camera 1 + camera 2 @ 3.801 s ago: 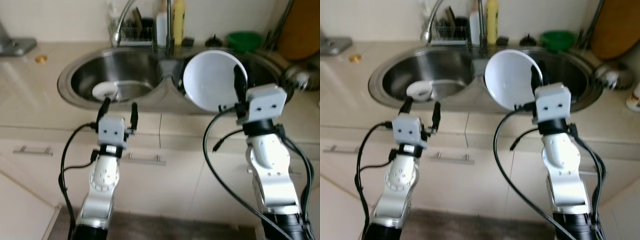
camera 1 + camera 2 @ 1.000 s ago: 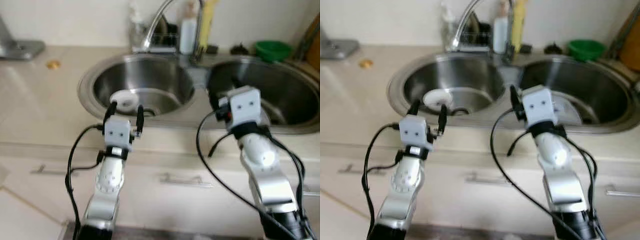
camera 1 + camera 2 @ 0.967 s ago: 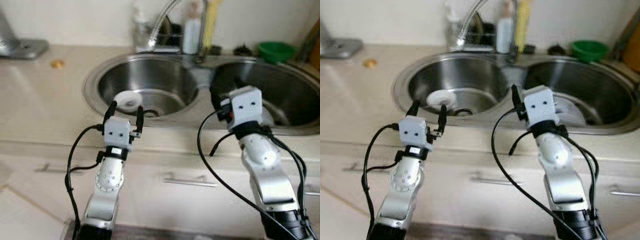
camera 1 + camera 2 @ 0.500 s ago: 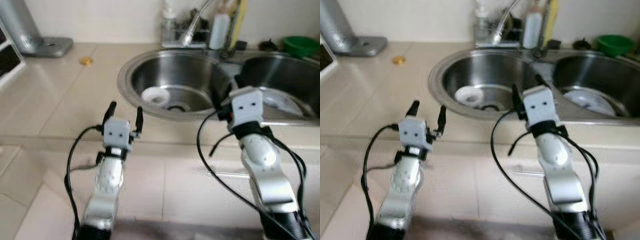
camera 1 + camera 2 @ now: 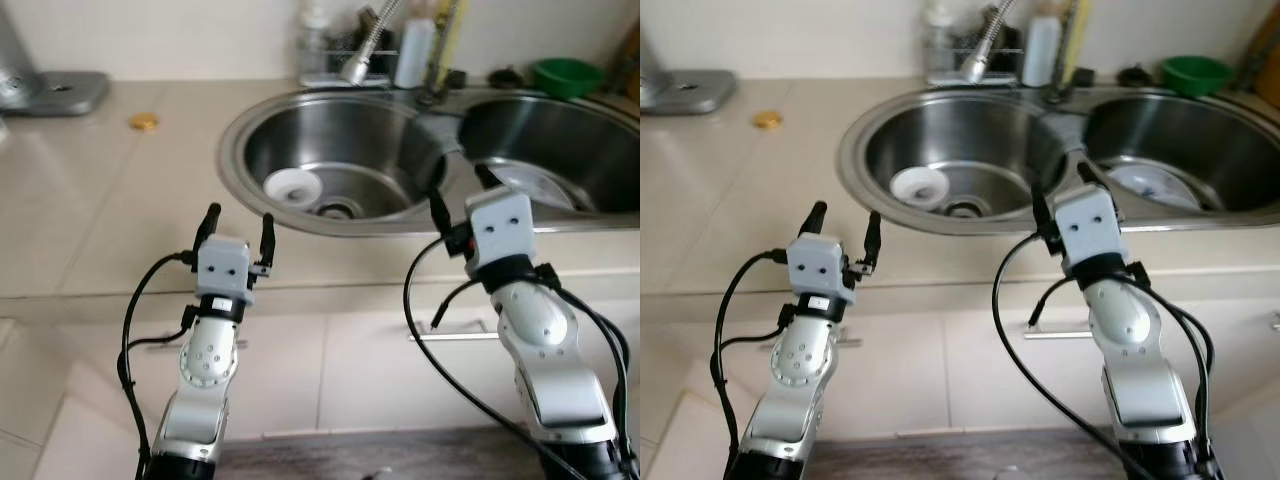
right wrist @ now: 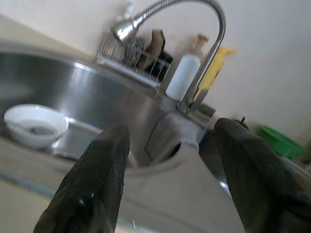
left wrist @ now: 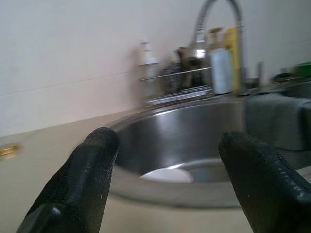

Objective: Kitchen organization

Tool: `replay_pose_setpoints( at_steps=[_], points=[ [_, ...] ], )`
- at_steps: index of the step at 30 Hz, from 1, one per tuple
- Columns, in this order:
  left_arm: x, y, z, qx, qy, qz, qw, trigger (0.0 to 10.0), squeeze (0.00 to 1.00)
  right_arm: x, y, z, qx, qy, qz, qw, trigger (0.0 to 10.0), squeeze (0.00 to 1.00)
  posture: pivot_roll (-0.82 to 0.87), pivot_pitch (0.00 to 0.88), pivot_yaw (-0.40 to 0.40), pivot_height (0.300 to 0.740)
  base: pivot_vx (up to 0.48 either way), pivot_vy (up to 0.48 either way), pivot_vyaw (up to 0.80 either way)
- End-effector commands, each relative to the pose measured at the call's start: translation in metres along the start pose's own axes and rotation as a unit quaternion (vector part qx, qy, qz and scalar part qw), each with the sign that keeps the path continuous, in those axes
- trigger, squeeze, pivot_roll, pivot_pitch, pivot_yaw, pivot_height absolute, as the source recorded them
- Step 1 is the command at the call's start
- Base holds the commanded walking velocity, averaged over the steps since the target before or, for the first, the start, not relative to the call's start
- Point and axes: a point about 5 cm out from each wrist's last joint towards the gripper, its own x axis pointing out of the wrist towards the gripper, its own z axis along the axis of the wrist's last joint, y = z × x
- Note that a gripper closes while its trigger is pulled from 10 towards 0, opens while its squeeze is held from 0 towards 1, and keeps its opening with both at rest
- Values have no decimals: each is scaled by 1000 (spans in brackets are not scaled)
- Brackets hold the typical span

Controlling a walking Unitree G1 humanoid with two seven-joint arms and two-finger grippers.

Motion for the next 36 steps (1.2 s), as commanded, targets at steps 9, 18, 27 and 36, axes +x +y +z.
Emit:
replay_pose_setpoints(
  at_steps=[9,18,27,36],
  points=[
    [2,0,2,5,-6,-4,1000,10000,0,2,10,13,-10,-31,29,999,10000,0,-193,0,8,740,0,-330,-782],
    [2,0,2,5,-7,-3,1000,10000,0,2,12,14,-7,-35,32,999,10000,0,-187,0,9,740,0,-215,-784],
    [1,-1,2,10,-5,-12,1000,10000,0,3,12,15,-2,-43,22,999,10000,0,-189,0,17,740,0,-53,-781],
    [1,-1,2,11,-4,-12,1000,10000,0,3,11,14,-3,-44,18,999,10000,0,-189,0,17,740,0,-480,-781]
  ],
)
